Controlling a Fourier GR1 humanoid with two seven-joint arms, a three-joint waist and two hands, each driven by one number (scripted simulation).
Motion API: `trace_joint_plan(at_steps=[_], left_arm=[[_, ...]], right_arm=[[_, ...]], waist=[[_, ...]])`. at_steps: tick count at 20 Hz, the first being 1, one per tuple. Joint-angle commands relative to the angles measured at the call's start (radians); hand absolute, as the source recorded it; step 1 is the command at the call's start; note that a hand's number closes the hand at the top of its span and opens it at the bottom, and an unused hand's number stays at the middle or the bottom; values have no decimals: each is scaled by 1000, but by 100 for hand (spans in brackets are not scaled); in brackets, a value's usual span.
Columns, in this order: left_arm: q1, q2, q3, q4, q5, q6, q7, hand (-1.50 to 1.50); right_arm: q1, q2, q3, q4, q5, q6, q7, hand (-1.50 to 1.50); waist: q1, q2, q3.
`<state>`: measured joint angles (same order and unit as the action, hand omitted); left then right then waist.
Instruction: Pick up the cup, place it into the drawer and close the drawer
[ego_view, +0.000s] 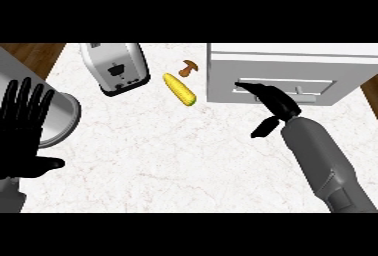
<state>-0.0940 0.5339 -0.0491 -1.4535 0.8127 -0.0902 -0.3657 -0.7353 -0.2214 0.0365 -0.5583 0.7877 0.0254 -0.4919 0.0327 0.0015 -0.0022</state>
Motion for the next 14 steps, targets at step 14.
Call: trace_joint_plan(at_steps=[14], left_arm=[[-28,-11,10,47,-43,-59,-8,-150]], right_arm=[[-250,-146,-109,362,-12,47,-103,-150]], waist=[[53,35,5]])
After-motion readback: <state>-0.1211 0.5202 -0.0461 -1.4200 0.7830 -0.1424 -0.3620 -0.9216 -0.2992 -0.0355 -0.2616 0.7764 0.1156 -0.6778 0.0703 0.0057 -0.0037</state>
